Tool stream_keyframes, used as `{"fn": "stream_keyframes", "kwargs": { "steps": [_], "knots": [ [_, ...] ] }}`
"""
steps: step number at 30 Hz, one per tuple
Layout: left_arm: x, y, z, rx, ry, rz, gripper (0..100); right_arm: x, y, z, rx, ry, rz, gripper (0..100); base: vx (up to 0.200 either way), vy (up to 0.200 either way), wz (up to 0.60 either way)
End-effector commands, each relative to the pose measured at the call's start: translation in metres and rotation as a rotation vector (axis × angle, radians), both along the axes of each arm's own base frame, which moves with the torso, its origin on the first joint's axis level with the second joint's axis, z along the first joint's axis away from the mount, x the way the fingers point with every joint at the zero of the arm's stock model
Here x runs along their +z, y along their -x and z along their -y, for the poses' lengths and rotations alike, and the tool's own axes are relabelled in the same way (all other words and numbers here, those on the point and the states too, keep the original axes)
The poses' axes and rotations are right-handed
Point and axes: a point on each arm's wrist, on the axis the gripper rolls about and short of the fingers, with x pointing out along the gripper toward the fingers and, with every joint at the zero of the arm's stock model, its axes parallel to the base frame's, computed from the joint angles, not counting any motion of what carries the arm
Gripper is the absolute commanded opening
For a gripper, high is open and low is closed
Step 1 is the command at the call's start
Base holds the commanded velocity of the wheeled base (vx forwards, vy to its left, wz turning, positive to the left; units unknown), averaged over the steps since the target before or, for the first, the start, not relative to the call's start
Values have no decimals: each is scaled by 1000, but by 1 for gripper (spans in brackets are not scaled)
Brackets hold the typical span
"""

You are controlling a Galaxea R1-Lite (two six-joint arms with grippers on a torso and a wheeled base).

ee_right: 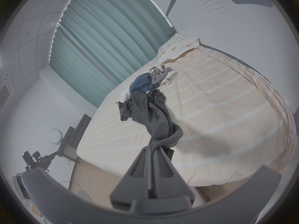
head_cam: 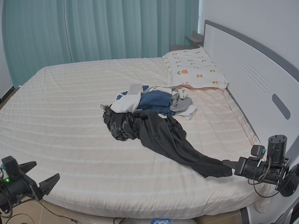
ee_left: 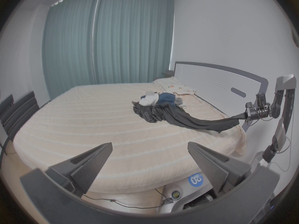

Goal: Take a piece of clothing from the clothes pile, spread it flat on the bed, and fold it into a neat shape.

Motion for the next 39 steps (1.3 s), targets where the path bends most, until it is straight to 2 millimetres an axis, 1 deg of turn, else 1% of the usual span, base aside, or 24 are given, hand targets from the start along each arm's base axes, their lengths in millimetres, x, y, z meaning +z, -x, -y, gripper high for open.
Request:
{"fn": "stream_keyframes", "kwargs": {
  "steps": [1,3,4,5,6,7,9,12,14,15,16,17,18,19,21,25,26,27,28,30,35,36,37,39],
  "knots": [
    [-30,-123,52,-79,131,-286,100,1,-6,-4,-53,19,42,0,0,0,0],
    [-31,-125,54,-76,135,-287,100,1,-6,-3,-56,19,44,0,0,0,0],
    [-41,-157,81,1,223,-330,100,1,-7,-2,-94,14,37,0,0,0,0],
    [-46,-167,89,28,242,-347,100,2,-7,-2,-108,6,39,0,0,0,0],
    [-46,-167,89,28,242,-347,100,2,-7,-2,-108,6,39,0,0,0,0],
    [-58,-188,107,87,273,-377,100,5,-7,-2,-128,-13,45,0,0,0,0],
    [-67,-209,124,105,303,-388,100,5,-9,-1,-154,-21,44,0,0,0,0],
    [-72,-228,141,107,351,-395,100,5,-10,1,-182,-30,39,0,0,0,0],
    [-81,-243,156,109,370,-417,100,6,-10,2,-205,-61,28,0,0,0,0],
    [-82,-245,158,111,374,-418,100,6,-10,2,-210,-65,28,0,0,0,0],
    [-87,-255,163,121,387,-428,100,6,-10,3,-226,-85,21,0,0,0,0],
    [-87,-255,163,121,387,-428,100,6,-10,3,-226,-85,21,0,0,0,0],
    [-93,-268,171,132,403,-436,100,7,-8,3,-247,-96,23,0,0,0,0],
    [-94,-269,171,133,404,-438,100,7,-7,4,-249,-97,25,0,0,0,0],
    [-105,-286,182,136,401,-450,100,8,-7,5,-287,-114,46,0,0,0,0],
    [-127,-311,196,134,400,-449,100,6,-8,5,-315,-142,42,0,0,0,0],
    [-130,-314,198,134,401,-449,100,5,-8,5,-317,-145,39,0,0,0,0],
    [-139,-318,201,135,395,-456,100,5,-9,6,-321,-147,37,0,0,0,0],
    [-139,-318,201,135,395,-456,100,5,-9,6,-321,-147,37,0,0,0,0],
    [-158,-327,208,145,388,-463,100,5,-9,5,-320,-150,39,0,0,0,0],
    [-164,-345,217,159,449,-440,100,5,-9,5,-321,-149,36,0,0,0,0],
    [-164,-345,217,159,449,-440,100,5,-9,5,-321,-149,36,0,0,0,0],
    [-169,-351,221,159,453,-435,100,5,-9,5,-321,-150,35,0,0,0,0],
    [-173,-357,224,165,462,-437,100,5,-9,5,-321,-151,37,0,0,0,0]
  ]
}}
